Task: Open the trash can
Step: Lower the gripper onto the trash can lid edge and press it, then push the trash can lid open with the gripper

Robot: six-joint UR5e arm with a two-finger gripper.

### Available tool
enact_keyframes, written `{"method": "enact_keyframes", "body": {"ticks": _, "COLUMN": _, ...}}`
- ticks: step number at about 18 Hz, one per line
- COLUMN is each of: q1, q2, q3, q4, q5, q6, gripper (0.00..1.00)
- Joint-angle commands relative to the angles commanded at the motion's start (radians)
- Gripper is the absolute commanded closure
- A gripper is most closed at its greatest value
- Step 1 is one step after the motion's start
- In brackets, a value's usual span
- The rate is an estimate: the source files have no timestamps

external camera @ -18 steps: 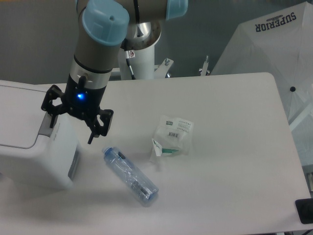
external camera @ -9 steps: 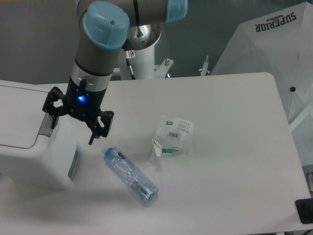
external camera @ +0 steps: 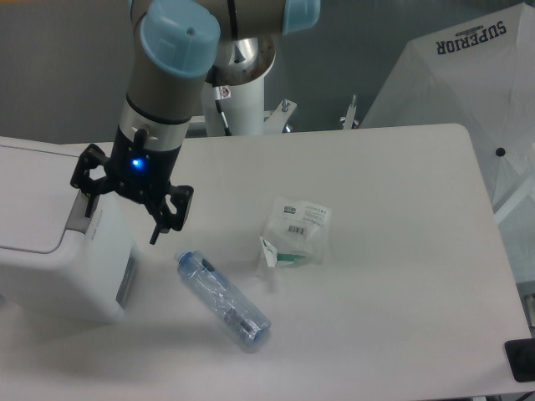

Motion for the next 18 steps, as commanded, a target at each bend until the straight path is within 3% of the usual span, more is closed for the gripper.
{"method": "enact_keyframes", "body": {"ticks": 18, "q1": -0.014, "q2": -0.014, "q3": -0.025, "q4": 0.0, "q5": 0.003, "q6": 0.0, "gripper": 0.0}}
